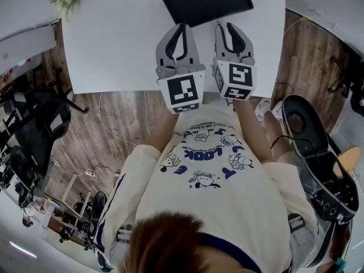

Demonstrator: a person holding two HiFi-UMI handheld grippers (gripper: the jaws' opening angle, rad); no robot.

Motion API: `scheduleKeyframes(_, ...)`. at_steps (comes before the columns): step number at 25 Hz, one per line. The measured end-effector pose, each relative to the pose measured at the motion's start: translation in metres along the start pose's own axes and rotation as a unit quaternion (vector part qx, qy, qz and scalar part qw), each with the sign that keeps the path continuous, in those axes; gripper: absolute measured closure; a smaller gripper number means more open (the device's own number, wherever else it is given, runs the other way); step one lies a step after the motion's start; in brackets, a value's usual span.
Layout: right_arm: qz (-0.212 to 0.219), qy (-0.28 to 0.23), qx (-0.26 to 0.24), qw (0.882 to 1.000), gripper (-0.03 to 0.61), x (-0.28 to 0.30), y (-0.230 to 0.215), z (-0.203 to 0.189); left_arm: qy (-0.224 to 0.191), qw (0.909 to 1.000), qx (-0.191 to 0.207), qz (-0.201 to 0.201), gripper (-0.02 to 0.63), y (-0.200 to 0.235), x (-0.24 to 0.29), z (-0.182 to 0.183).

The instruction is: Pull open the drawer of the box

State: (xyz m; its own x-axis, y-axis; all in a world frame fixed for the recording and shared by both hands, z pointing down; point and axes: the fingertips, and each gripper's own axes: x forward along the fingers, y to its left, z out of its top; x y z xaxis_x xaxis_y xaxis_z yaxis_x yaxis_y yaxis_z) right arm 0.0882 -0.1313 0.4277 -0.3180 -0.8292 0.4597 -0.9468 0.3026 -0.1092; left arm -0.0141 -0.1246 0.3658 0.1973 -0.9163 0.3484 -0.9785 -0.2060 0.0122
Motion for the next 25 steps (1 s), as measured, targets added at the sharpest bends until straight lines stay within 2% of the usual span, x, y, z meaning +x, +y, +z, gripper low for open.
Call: scheduleKeyframes(25, 0.026, 0.071, -0.012, 0.997, 0.465, 0.044, -0.01, -0.052, 0.04, 0.9986, -0.025, 0.022, 0.595, 0.007, 0.025, -0.033)
